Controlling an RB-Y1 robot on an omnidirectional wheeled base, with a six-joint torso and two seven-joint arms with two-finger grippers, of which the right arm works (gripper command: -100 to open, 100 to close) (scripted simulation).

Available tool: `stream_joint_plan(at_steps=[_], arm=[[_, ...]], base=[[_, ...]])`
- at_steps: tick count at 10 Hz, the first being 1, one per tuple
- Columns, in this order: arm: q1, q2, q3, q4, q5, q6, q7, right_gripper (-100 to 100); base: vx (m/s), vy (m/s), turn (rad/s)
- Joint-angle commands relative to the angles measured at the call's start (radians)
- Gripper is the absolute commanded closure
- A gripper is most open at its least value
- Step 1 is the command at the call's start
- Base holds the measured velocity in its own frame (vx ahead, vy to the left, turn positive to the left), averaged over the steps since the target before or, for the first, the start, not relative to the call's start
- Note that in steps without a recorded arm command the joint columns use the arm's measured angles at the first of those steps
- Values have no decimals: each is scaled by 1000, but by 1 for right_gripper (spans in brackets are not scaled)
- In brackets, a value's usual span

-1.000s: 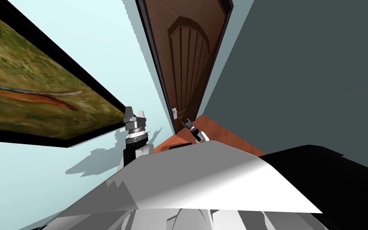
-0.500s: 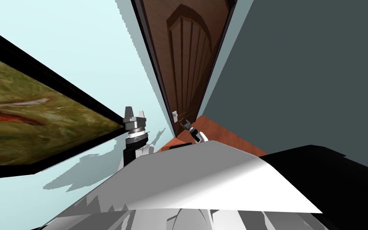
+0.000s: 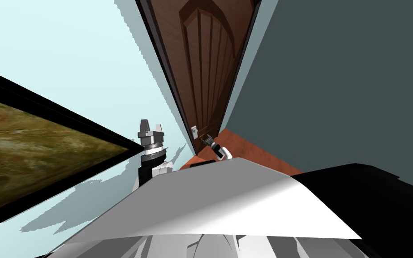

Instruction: Pull the door open

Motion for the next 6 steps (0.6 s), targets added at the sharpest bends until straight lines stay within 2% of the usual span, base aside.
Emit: stream_joint_plan(at_steps=[1, 2, 5, 6], arm=[[-28, -7, 19, 25, -22, 16, 15, -100], [-58, -9, 35, 57, -47, 24, 35, -100], [-107, -11, 60, 107, -88, 37, 67, -100], [-140, -10, 77, 143, -116, 46, 90, -100]], base=[[10, -3, -91], [17, 20, -110], [17, 27, -61], [18, 18, -98]])
